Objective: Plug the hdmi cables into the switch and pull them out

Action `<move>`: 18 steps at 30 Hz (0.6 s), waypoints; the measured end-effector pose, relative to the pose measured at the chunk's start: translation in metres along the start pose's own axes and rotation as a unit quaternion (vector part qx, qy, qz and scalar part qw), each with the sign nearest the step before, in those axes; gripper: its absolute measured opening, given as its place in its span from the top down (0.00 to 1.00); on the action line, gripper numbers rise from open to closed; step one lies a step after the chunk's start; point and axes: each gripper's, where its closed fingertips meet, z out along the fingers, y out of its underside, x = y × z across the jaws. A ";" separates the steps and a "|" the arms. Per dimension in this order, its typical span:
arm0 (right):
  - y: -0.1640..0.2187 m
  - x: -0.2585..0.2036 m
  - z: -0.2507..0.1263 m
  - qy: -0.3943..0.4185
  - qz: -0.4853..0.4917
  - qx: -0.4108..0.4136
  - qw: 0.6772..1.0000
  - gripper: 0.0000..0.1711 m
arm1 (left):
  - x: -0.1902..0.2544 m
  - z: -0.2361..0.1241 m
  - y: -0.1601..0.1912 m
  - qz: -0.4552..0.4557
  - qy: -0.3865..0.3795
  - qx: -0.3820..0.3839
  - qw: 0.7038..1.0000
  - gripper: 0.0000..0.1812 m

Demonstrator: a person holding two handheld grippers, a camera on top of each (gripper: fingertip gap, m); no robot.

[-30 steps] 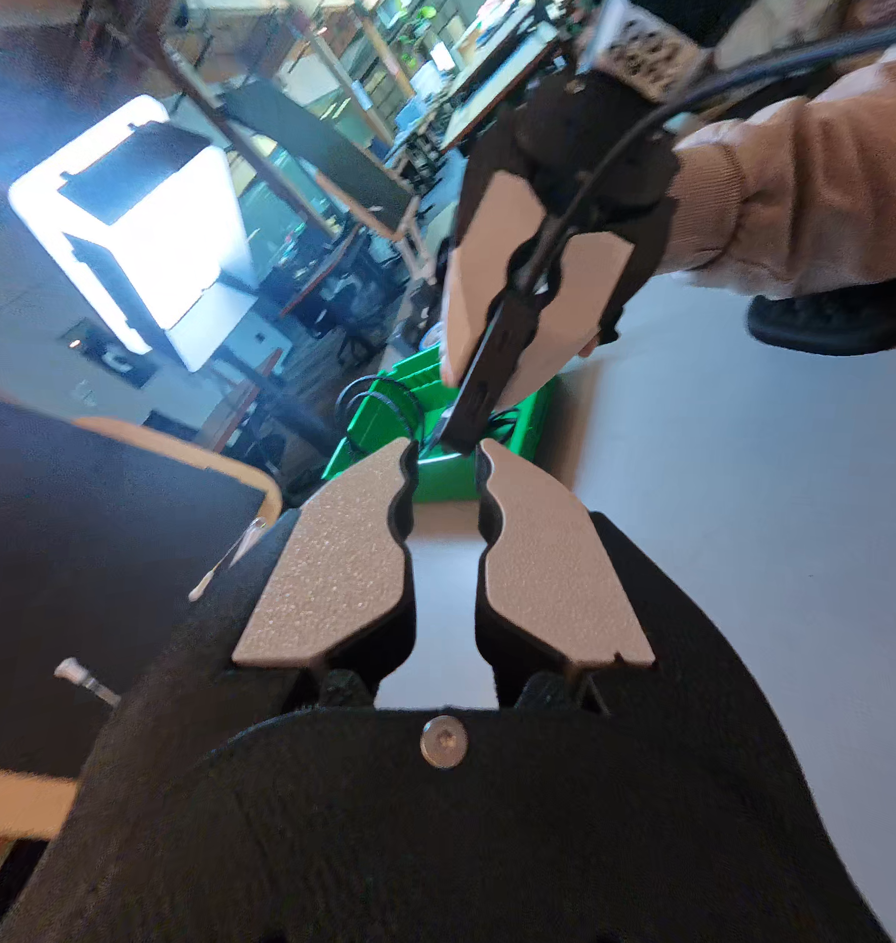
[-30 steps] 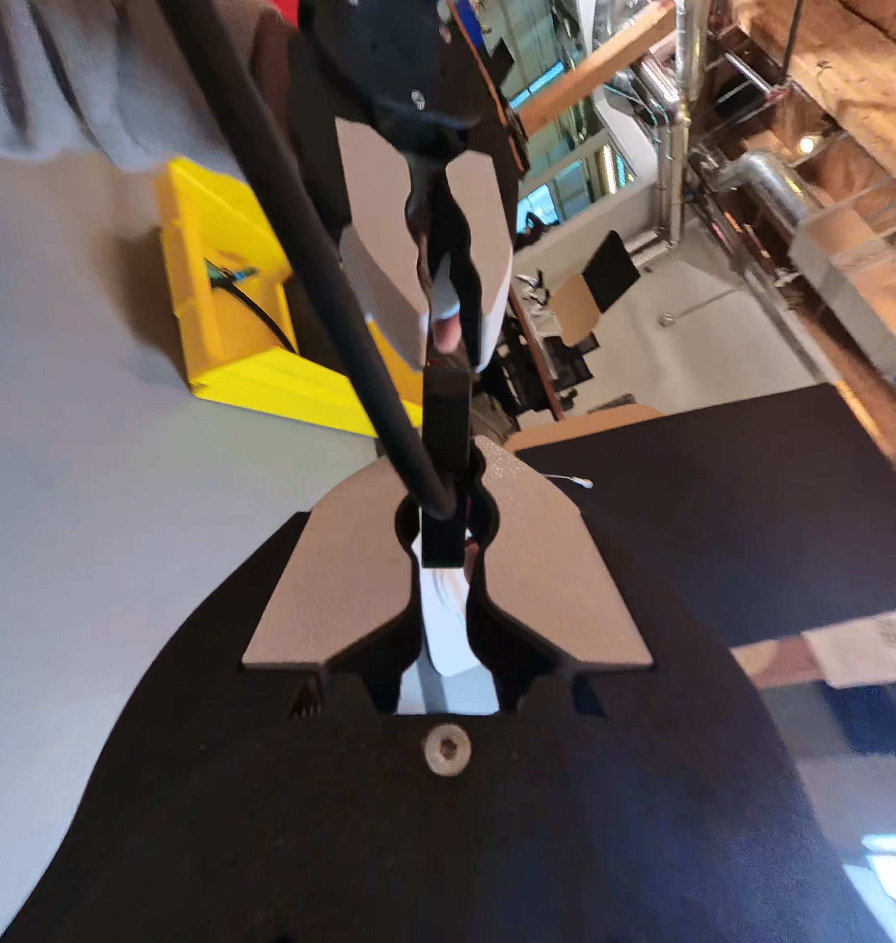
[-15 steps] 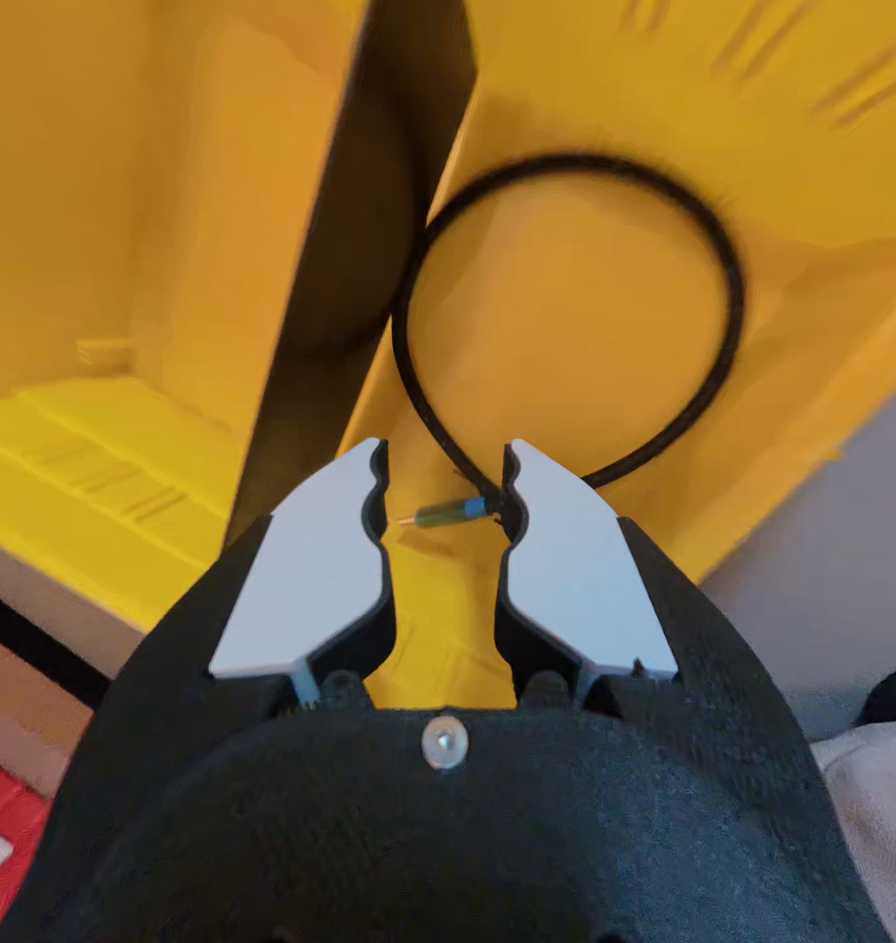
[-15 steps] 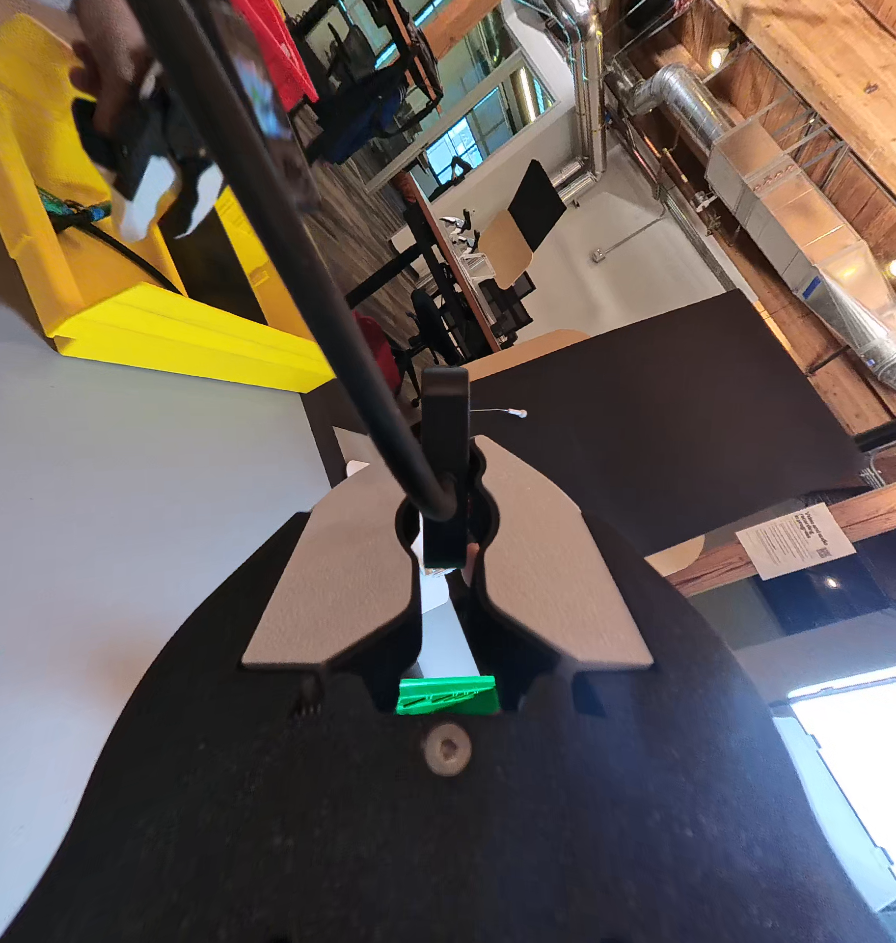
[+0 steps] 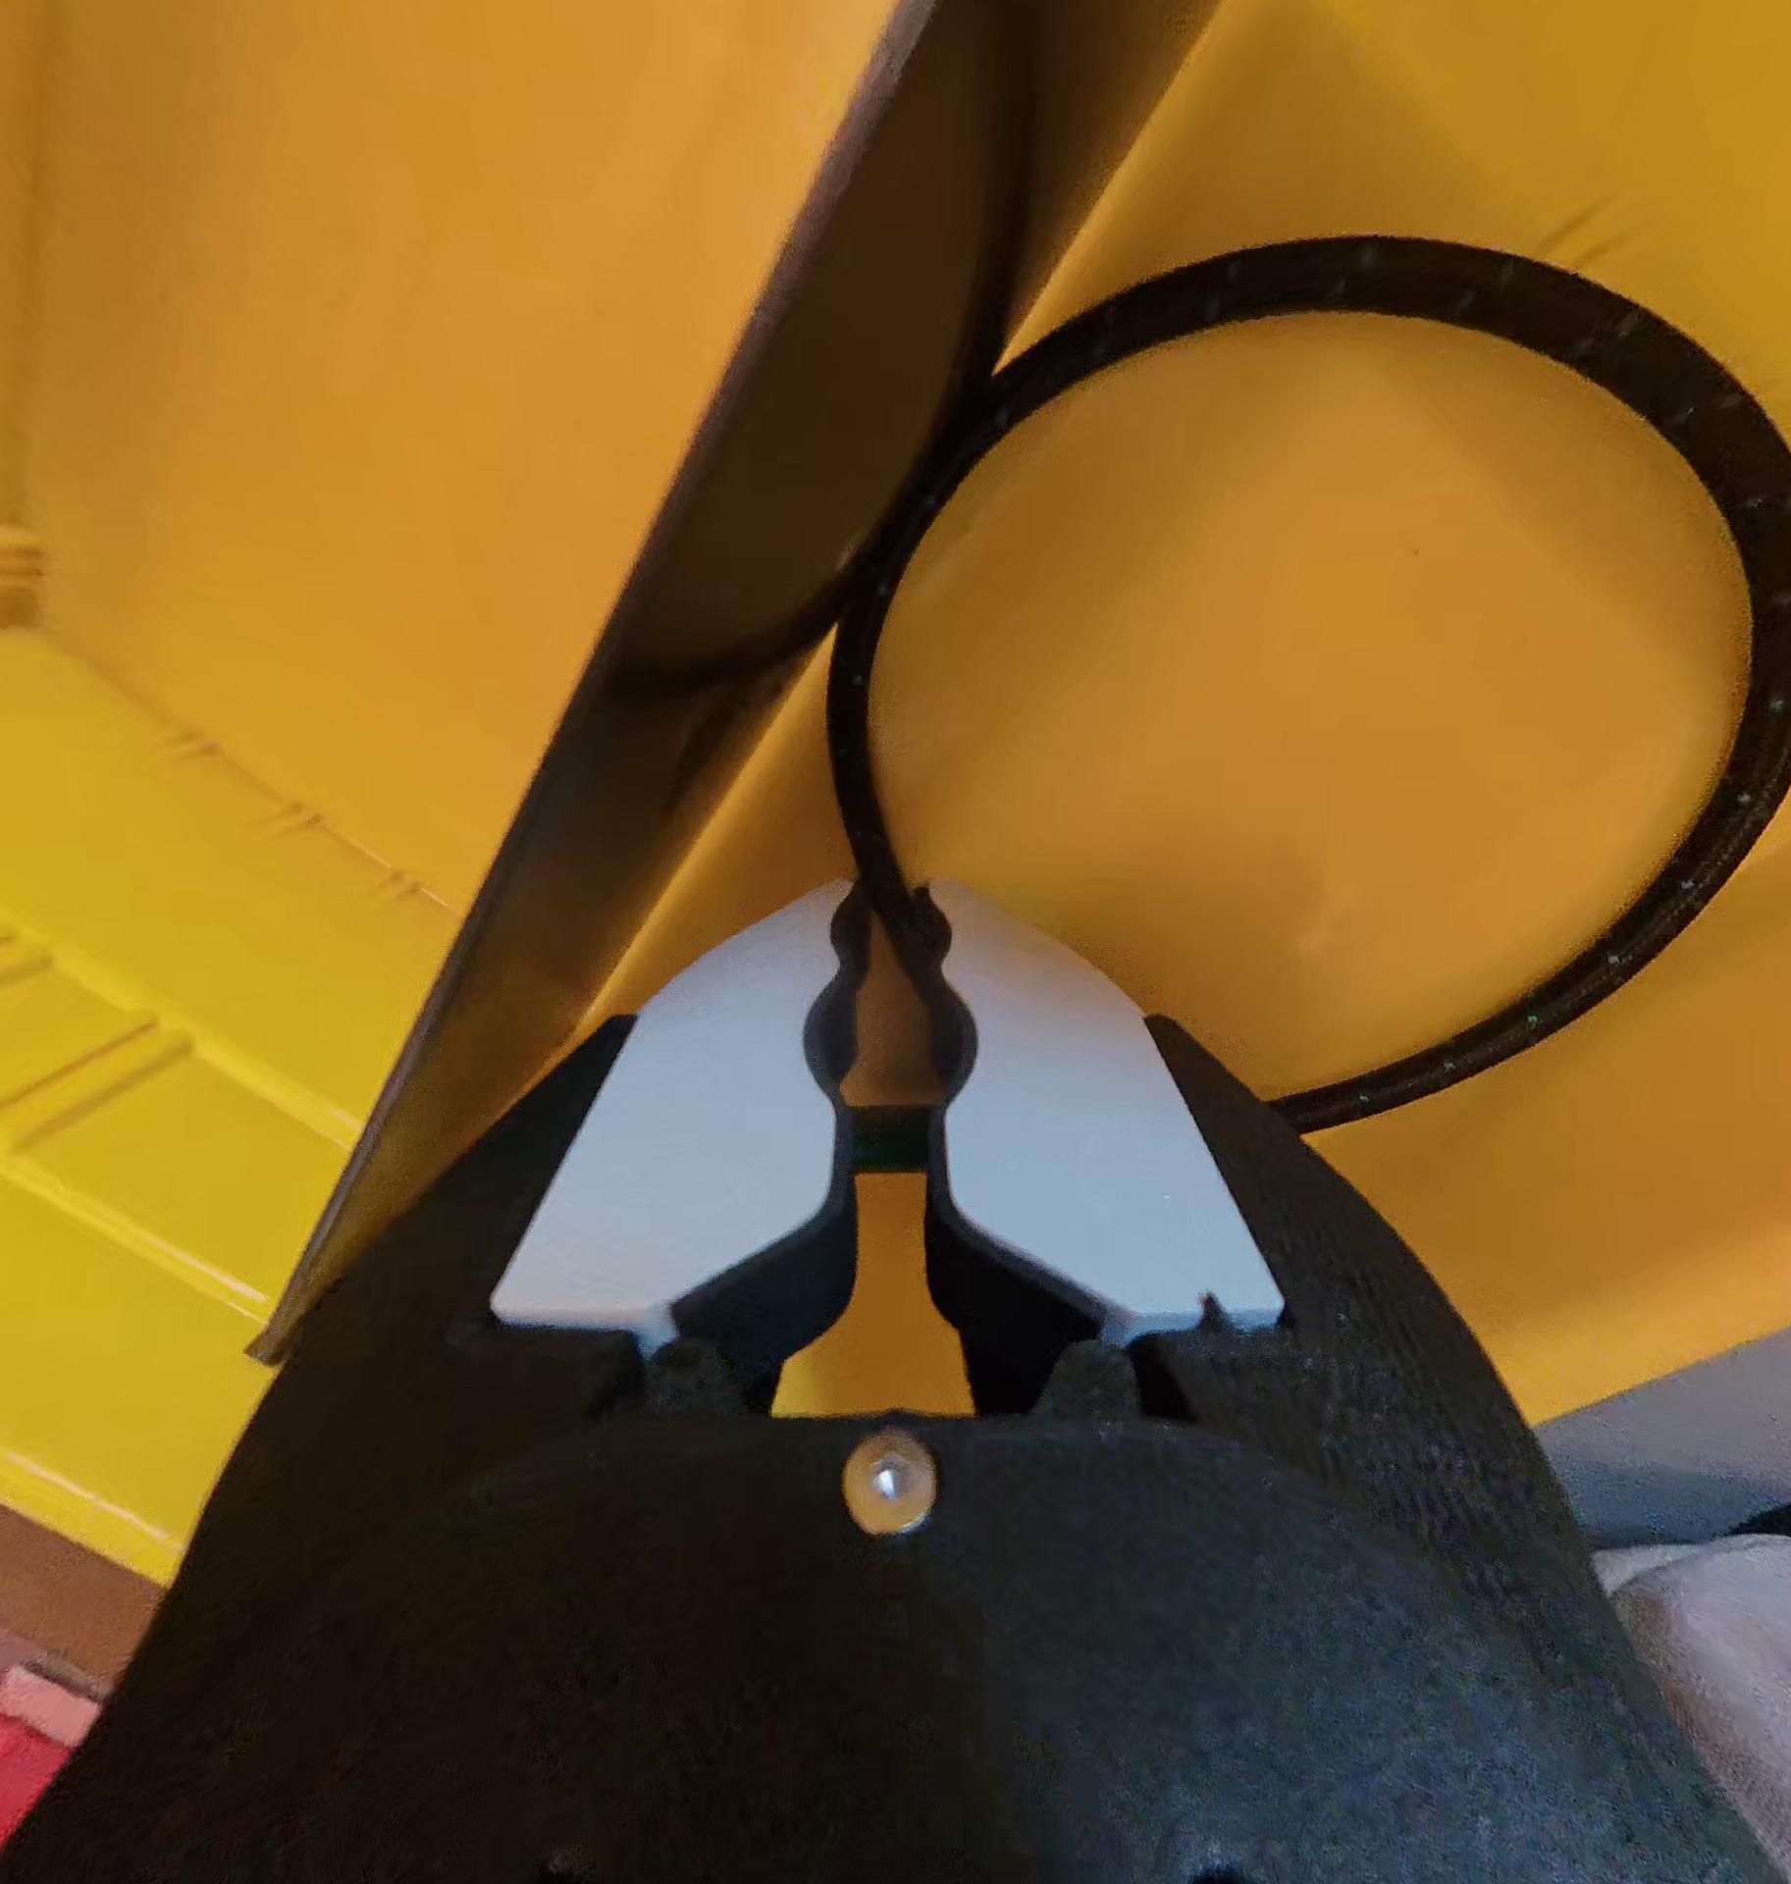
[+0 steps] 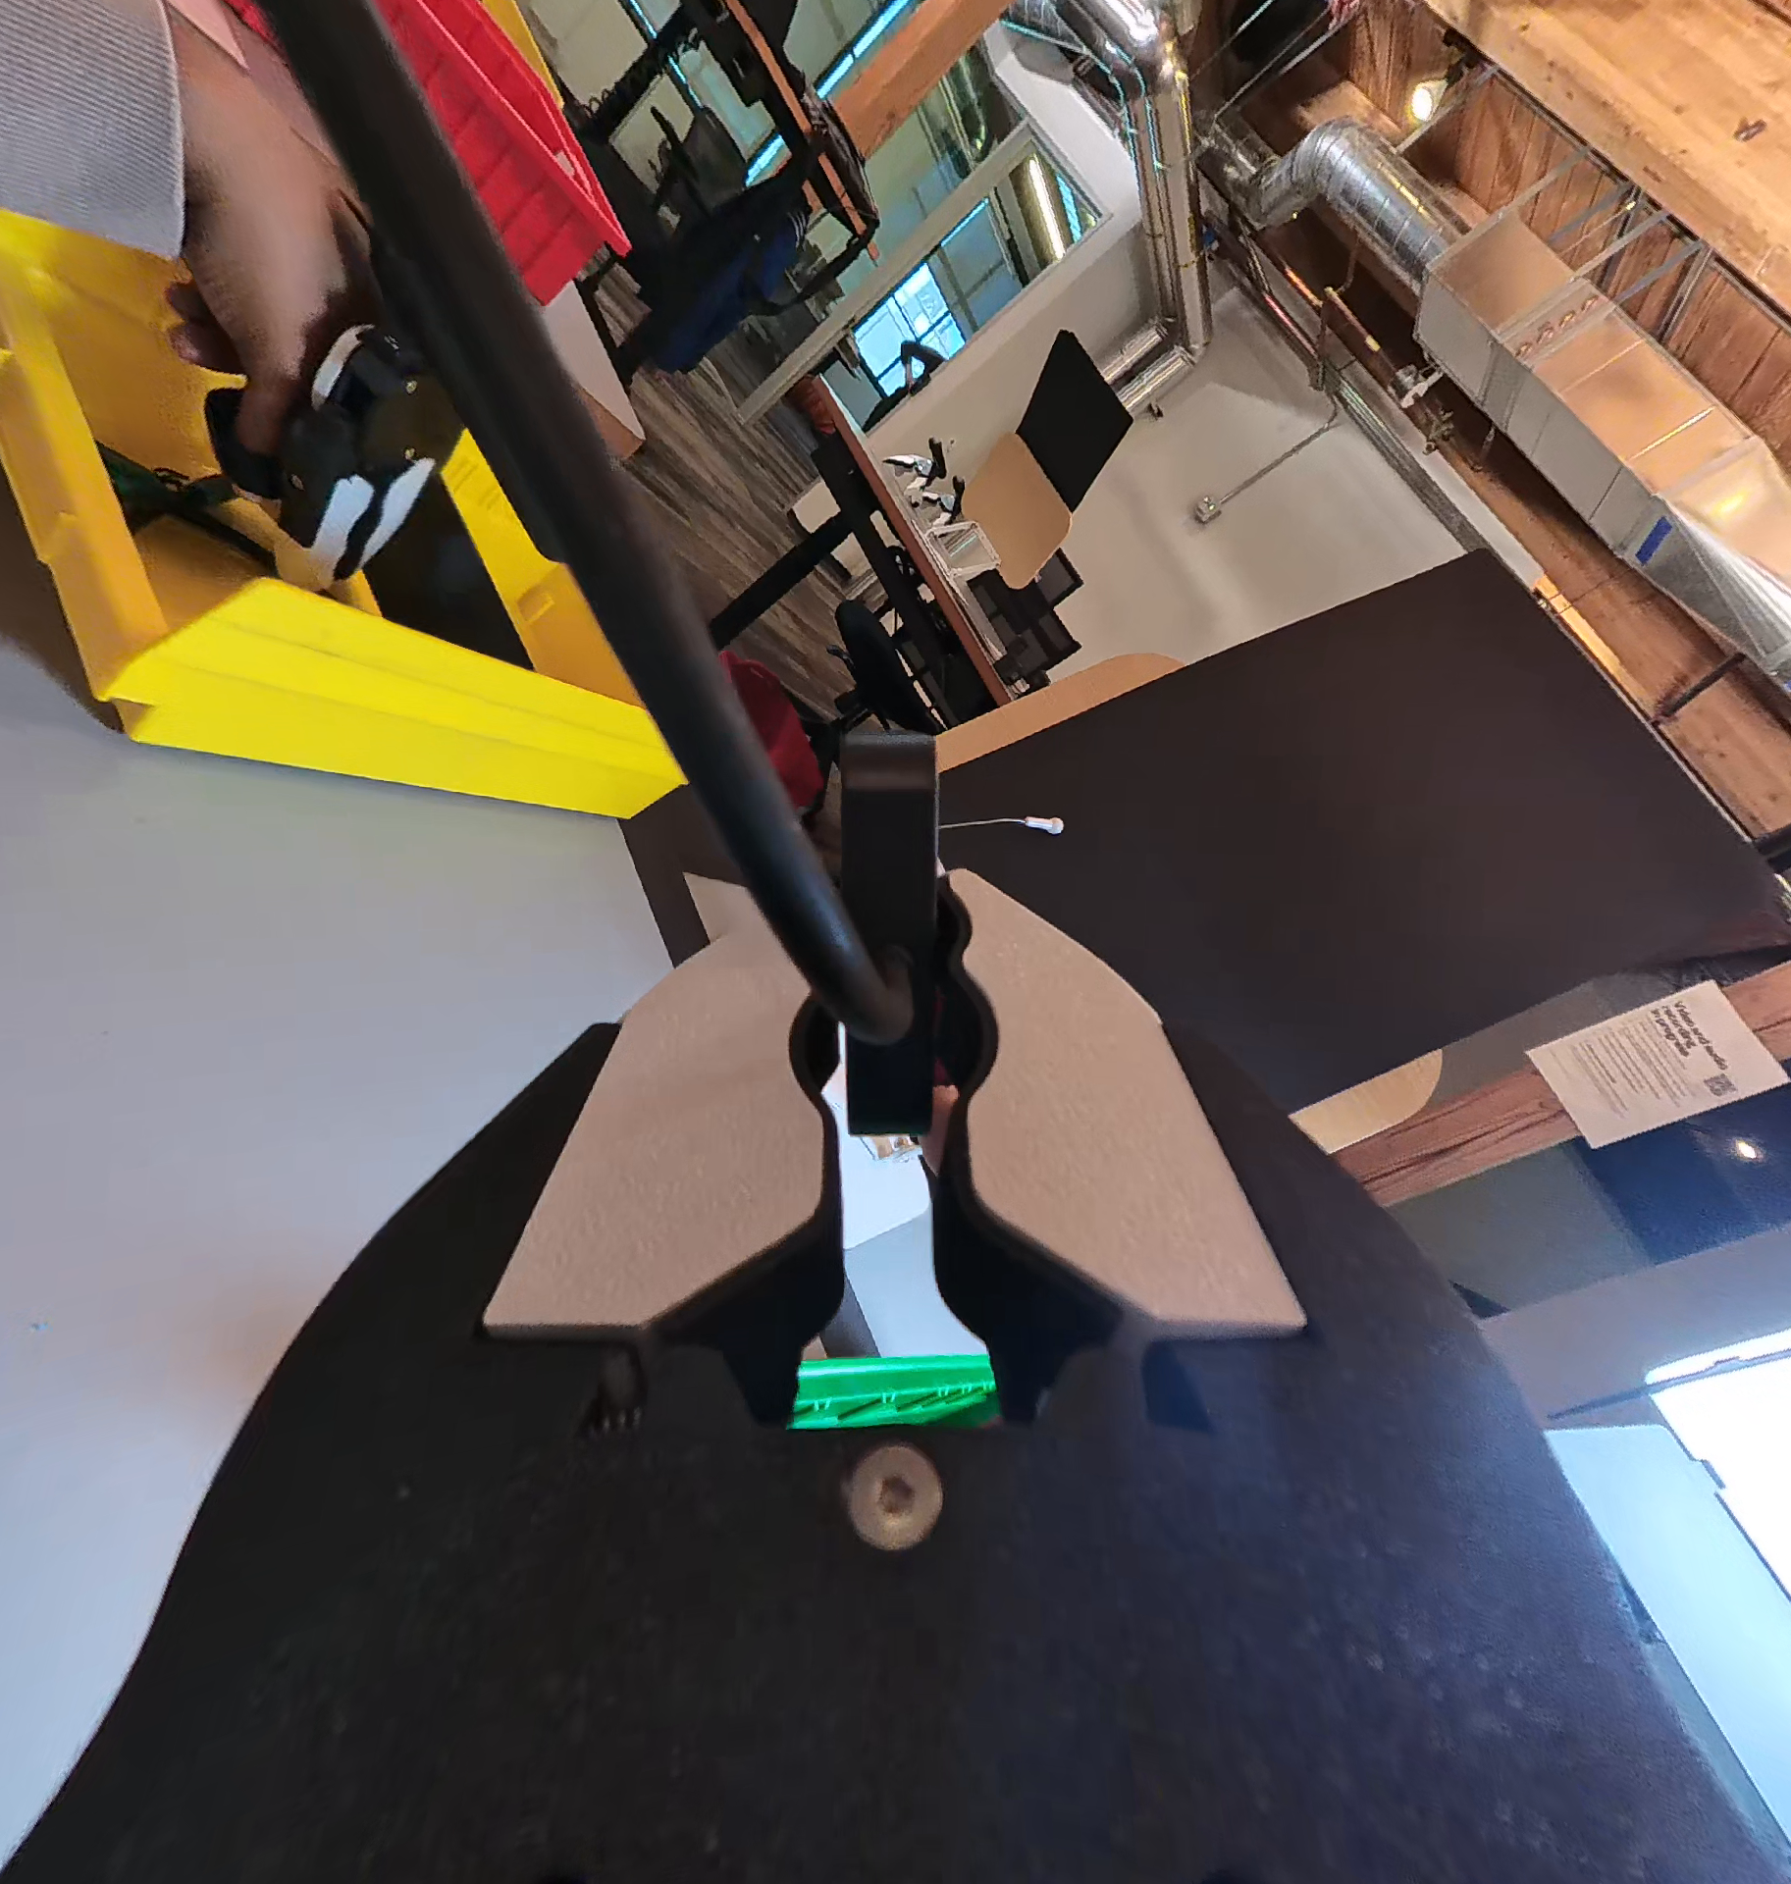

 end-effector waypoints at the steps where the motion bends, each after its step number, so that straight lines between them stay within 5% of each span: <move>1: 0.001 0.001 0.000 0.002 -0.002 -0.002 1.000 0.91 | 0.000 0.000 0.000 0.013 -0.007 -0.002 1.000 0.95; 11: 0.006 0.029 -0.018 0.036 0.015 0.001 0.999 0.91 | -0.004 -0.052 -0.013 0.029 -0.026 0.099 0.994 0.96; 15: 0.004 0.042 -0.028 0.052 0.034 0.015 0.998 0.91 | 0.003 -0.107 -0.027 0.057 -0.050 0.202 0.976 0.98; 18: 0.004 0.044 -0.030 0.054 0.042 0.020 0.997 0.91 | 0.009 -0.158 -0.057 0.076 -0.085 0.331 0.937 0.99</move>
